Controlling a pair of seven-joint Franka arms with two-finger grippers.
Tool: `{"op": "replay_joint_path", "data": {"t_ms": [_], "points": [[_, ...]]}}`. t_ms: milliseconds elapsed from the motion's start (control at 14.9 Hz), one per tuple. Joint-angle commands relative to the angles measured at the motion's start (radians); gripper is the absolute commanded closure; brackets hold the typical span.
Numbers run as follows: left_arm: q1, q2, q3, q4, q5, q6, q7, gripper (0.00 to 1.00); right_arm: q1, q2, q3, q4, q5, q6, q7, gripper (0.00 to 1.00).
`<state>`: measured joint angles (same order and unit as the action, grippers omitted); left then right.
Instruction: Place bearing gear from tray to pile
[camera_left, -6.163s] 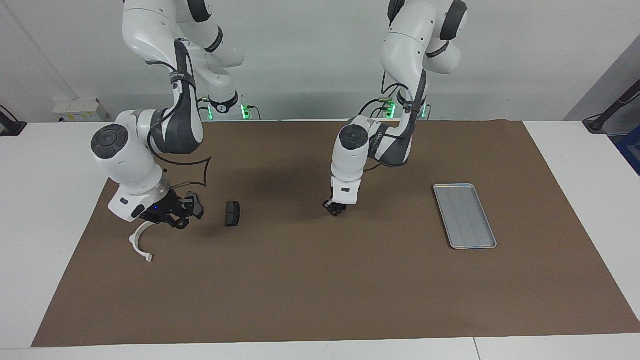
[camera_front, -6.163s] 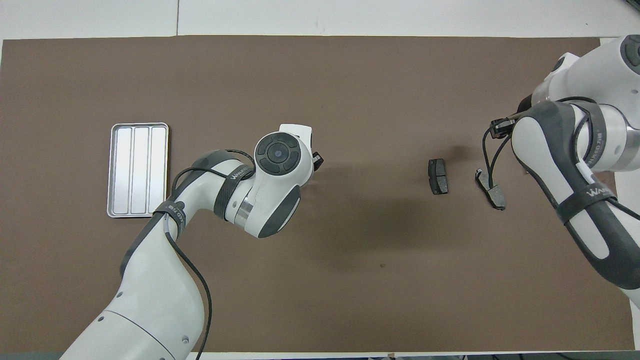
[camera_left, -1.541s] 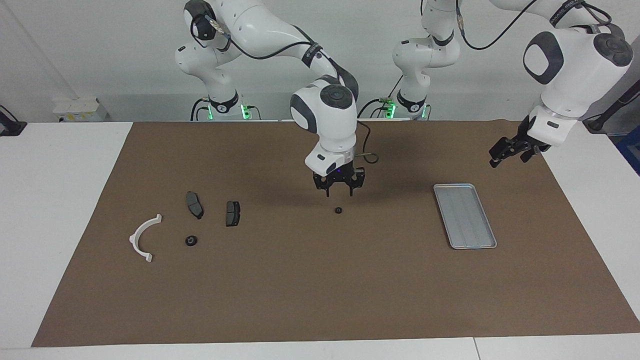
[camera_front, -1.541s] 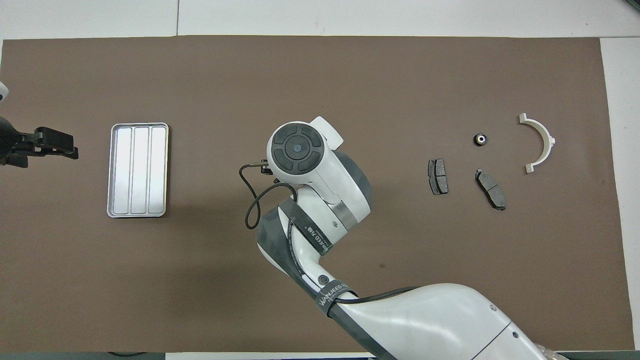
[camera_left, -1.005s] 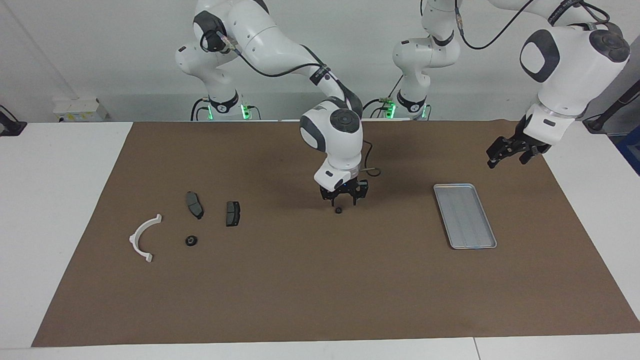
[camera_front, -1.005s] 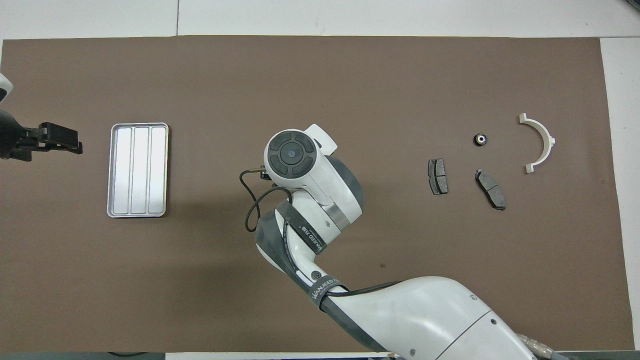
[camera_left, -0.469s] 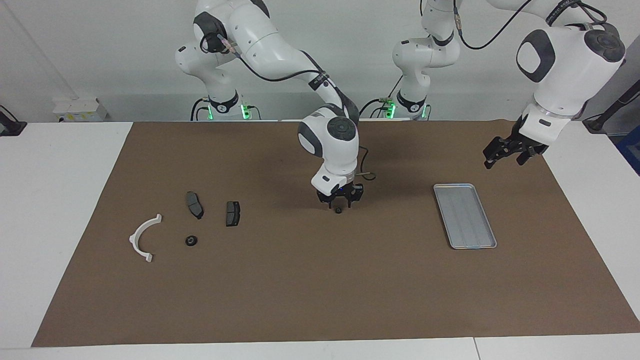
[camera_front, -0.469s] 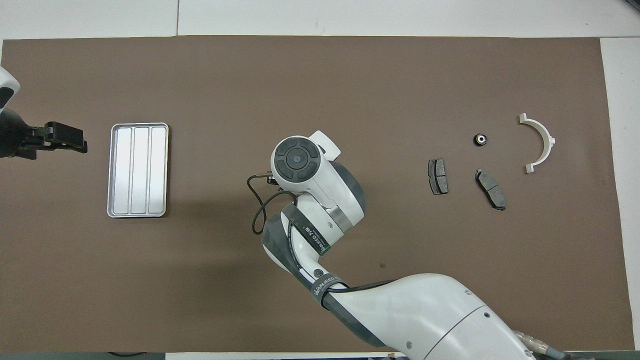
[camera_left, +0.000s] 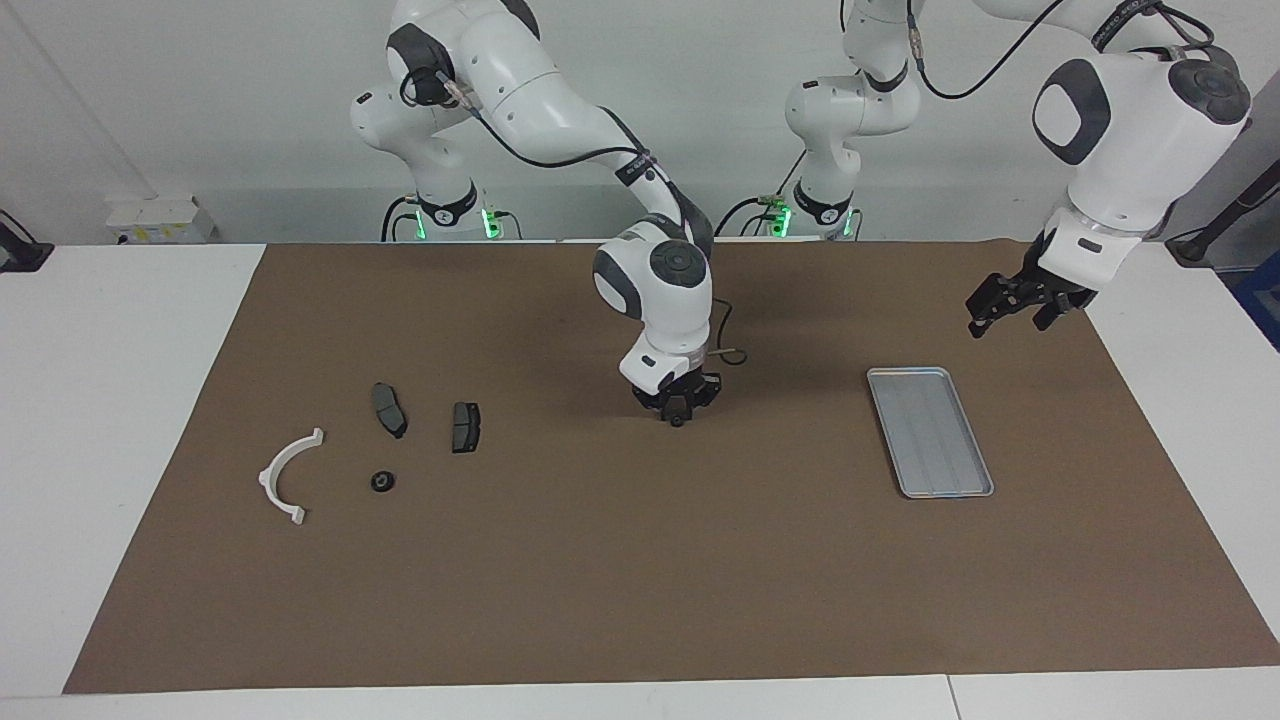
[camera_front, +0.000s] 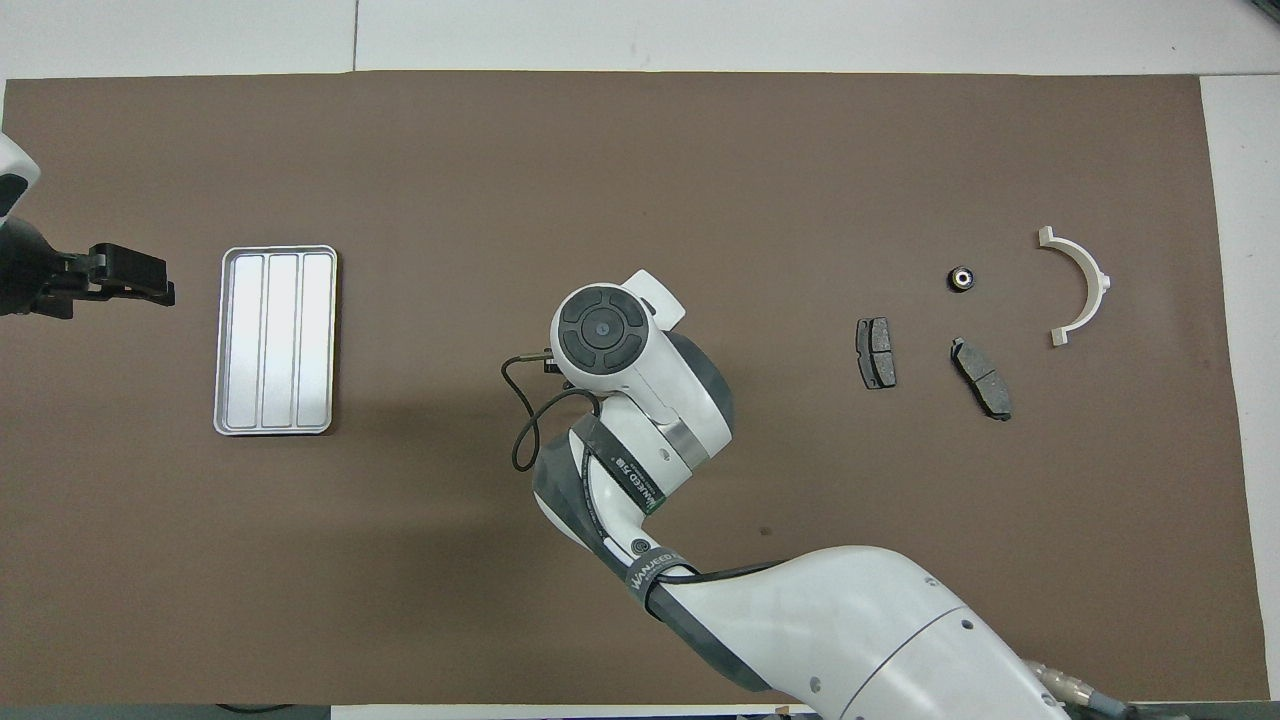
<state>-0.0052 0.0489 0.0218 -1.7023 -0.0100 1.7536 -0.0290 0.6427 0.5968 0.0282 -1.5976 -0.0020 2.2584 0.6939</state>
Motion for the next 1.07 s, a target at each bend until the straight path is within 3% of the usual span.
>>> {"op": "replay_joint_path", "data": {"t_ms": [0, 134, 335, 737, 1005], "points": [[-0.007, -0.014, 0.006, -0.013, 0.010, 0.014, 0.001, 0.00, -0.012, -0.012, 0.006, -0.002, 0.020, -0.014, -0.034, 1.00], [-0.009, -0.017, 0.006, -0.011, 0.011, 0.012, 0.001, 0.00, -0.018, -0.018, -0.005, 0.065, 0.014, -0.097, -0.034, 1.00], [0.001, -0.024, 0.004, -0.011, 0.011, 0.009, 0.003, 0.00, -0.121, -0.063, -0.002, 0.128, 0.008, -0.201, -0.109, 1.00], [0.004, -0.026, 0.003, -0.011, 0.010, 0.015, 0.003, 0.00, -0.377, -0.198, -0.002, 0.128, 0.007, -0.354, -0.521, 1.00], [0.005, -0.026, 0.003, -0.013, 0.010, 0.017, 0.003, 0.00, -0.523, -0.232, -0.002, 0.096, 0.014, -0.411, -0.743, 1.00]]}}
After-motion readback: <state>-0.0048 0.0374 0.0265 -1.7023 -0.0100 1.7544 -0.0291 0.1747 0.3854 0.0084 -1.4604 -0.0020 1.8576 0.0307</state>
